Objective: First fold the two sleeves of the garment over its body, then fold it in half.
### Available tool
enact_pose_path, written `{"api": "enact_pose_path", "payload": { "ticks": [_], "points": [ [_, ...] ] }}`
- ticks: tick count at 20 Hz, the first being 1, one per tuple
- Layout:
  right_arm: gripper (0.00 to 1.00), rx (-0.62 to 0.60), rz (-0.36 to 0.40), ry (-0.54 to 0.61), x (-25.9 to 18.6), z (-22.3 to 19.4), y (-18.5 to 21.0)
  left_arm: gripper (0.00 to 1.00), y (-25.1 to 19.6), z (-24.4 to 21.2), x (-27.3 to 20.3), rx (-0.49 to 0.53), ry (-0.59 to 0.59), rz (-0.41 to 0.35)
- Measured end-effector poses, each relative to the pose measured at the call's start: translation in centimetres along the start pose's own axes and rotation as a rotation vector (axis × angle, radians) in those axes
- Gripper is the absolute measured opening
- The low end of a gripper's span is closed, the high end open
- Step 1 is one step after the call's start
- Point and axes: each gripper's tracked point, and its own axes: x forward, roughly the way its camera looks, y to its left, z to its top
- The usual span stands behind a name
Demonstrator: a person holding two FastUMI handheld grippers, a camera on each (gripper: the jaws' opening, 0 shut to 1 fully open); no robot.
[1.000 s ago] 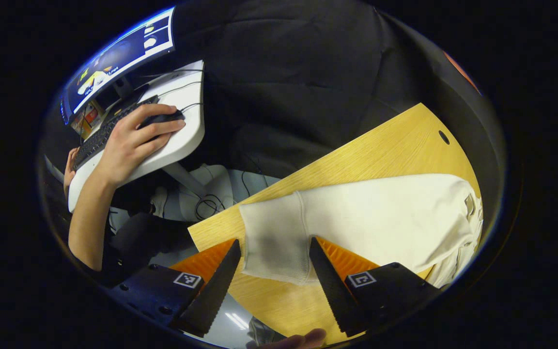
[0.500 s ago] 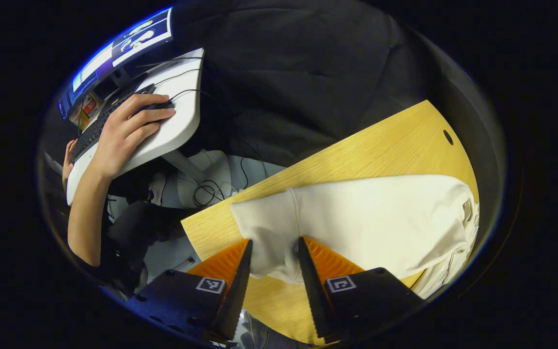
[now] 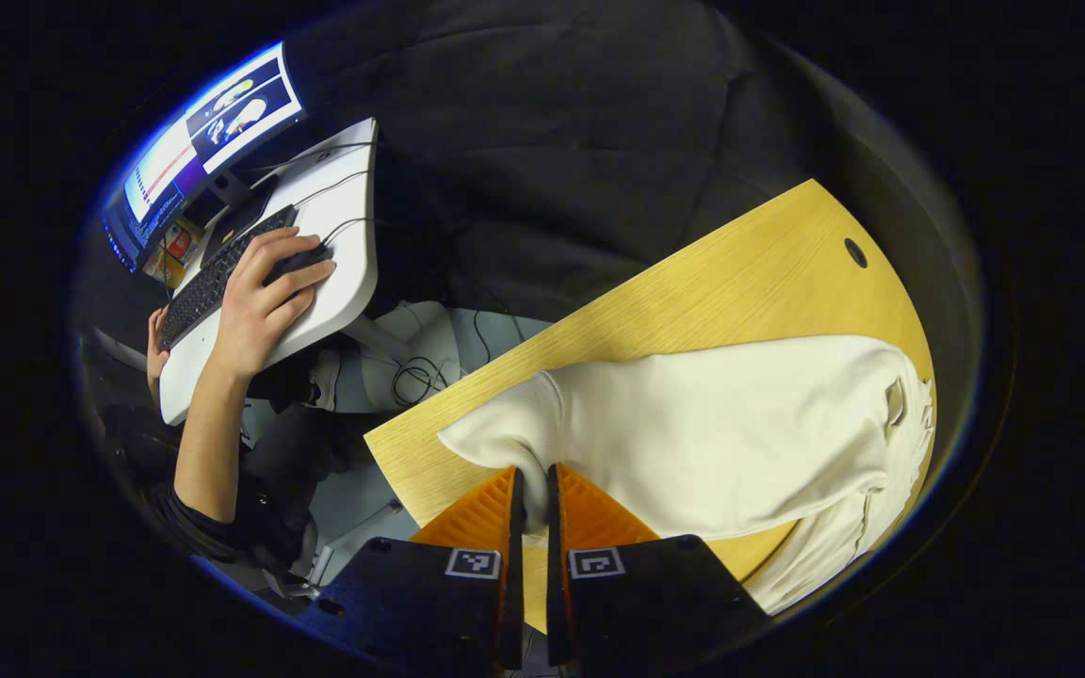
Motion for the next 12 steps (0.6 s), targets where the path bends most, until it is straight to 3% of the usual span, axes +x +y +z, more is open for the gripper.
{"api": "enact_pose_path", "payload": {
  "ticks": [1, 2, 3, 7, 8, 9, 12],
  "points": [
    [0.96, 0.008, 0.000, -0.001, -0.1, -0.1, -0.6, 0.13, -1.4, 0.2, -0.8, 0.019, -0.002, -0.014],
    [0.92, 0.023, 0.010, -0.004, -0.4, -0.3, -1.5, 0.12, -3.4, 1.0, -2.2, 0.057, -0.029, -0.017],
    [0.96, 0.028, 0.013, -0.007, -0.7, -0.4, -2.1, 0.12, -5.4, 1.3, -3.2, 0.088, -0.046, -0.033],
    [0.96, 0.073, -0.004, -0.027, -1.5, -0.6, -6.5, 0.12, -14.9, 0.8, -6.7, 0.185, -0.086, -0.104],
    [0.92, 0.107, -0.014, -0.038, -1.8, -0.3, -8.0, 0.12, -18.1, 0.1, -7.7, 0.233, -0.088, -0.121],
    [0.96, 0.161, -0.025, -0.050, -2.2, -0.3, -10.0, 0.12, -22.7, -1.4, -8.9, 0.305, -0.083, -0.138],
    [0.96, 0.209, -0.056, -0.058, -3.2, -0.7, -13.3, 0.12, -29.1, -4.3, -10.1, 0.404, -0.076, -0.174]
  ]
}}
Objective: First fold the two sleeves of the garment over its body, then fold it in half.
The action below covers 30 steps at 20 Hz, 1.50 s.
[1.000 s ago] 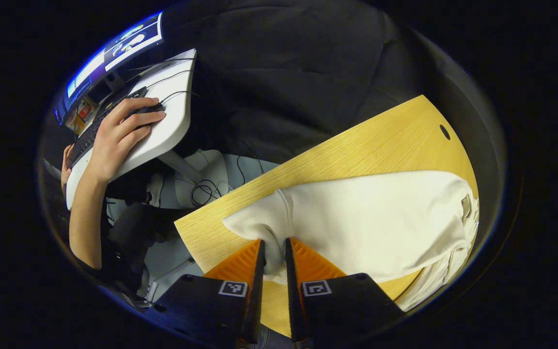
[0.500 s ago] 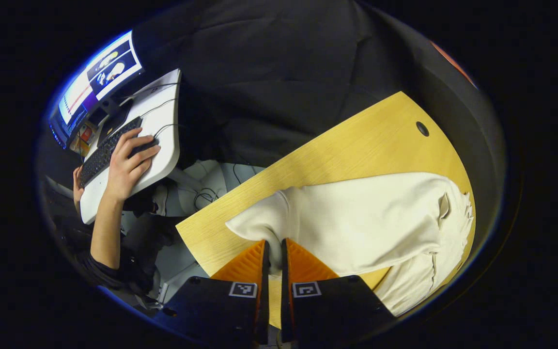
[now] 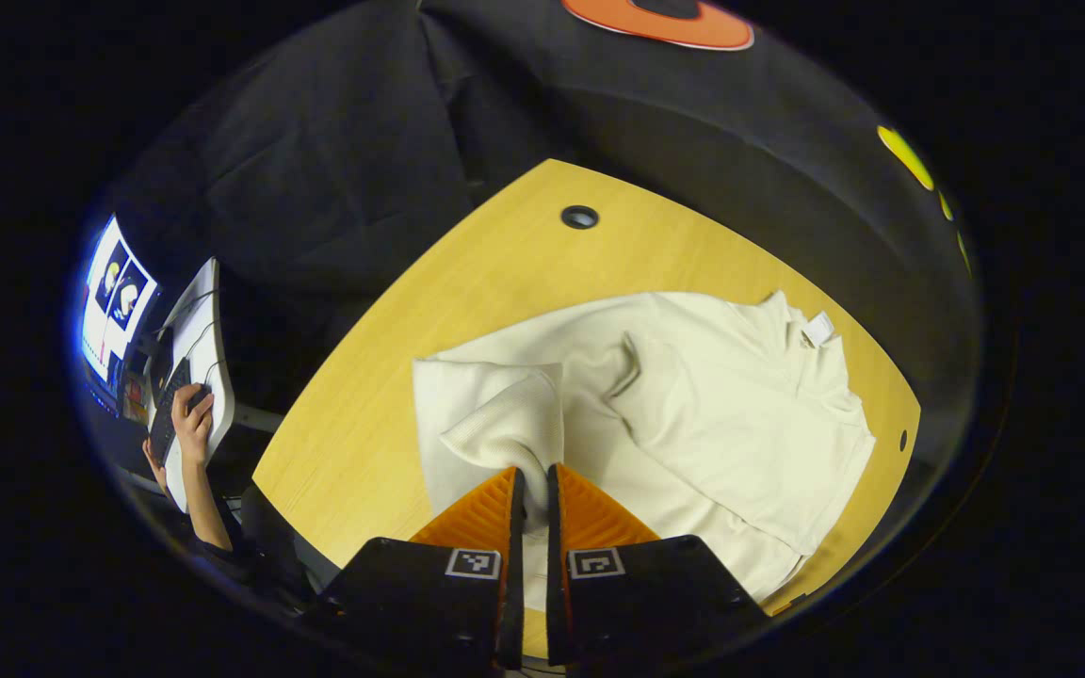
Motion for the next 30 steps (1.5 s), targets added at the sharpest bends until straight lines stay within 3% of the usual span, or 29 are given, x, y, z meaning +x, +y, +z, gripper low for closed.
{"api": "enact_pose_path", "payload": {
  "ticks": [1, 3, 4, 5, 10, 14, 17, 20, 21, 22, 24, 25, 26, 29, 30],
  "points": [
    [0.92, 0.034, -0.011, -0.002, -0.4, 0.1, -1.6, 0.12, -3.5, -0.4, -0.1, 0.045, 0.009, -0.018],
    [0.96, 0.089, -0.032, -0.005, -1.1, -0.2, -4.4, 0.12, -8.7, -1.4, -0.2, 0.127, 0.017, -0.047],
    [0.92, 0.113, -0.044, -0.008, -1.4, -0.5, -5.7, 0.12, -10.8, -1.8, -0.3, 0.152, 0.024, -0.063],
    [0.96, 0.132, -0.052, -0.006, -1.6, -0.8, -6.6, 0.12, -13.0, -2.3, -0.3, 0.184, 0.024, -0.084],
    [0.92, 0.199, -0.084, 0.036, -1.9, -2.4, -10.5, 0.12, -23.2, -6.0, 0.7, 0.341, 0.023, -0.147],
    [0.96, 0.173, -0.087, 0.061, -1.9, -3.0, -10.9, 0.12, -31.1, -10.1, 0.4, 0.429, 0.057, -0.269],
    [0.96, 0.158, -0.089, 0.071, -1.6, -3.2, -10.8, 0.12, -34.7, -11.9, -0.1, 0.495, 0.037, -0.261],
    [0.96, 0.142, -0.093, 0.078, -1.1, -3.4, -10.0, 0.13, -39.3, -14.3, -1.3, 0.497, 0.049, -0.339],
    [0.96, 0.138, -0.093, 0.081, -1.1, -3.6, -9.6, 0.06, -40.5, -15.1, -1.8, 0.497, 0.062, -0.361],
    [0.96, 0.126, -0.094, 0.083, -1.2, -3.8, -9.2, 0.13, -41.8, -15.7, -2.5, 0.496, 0.064, -0.382],
    [0.92, 0.114, -0.095, 0.084, -1.2, -3.8, -8.6, 0.13, -41.5, -15.0, -1.1, 0.504, 0.041, -0.408],
    [0.96, 0.105, -0.100, 0.086, -1.1, -4.1, -8.0, 0.16, -43.3, -15.4, -1.9, 0.472, 0.043, -0.473],
    [0.96, 0.100, -0.102, 0.086, -1.0, -4.2, -7.7, 0.27, -43.3, -15.4, -1.9, 0.449, 0.049, -0.496],
    [0.96, 0.094, -0.114, 0.078, -1.1, -4.6, -6.4, 0.82, -40.3, -14.0, -2.1, 0.385, 0.055, -0.440],
    [0.96, 0.082, -0.117, 0.071, -0.9, -4.5, -5.3, 0.79, -38.9, -13.4, -2.7, 0.363, 0.042, -0.444]
  ]
}}
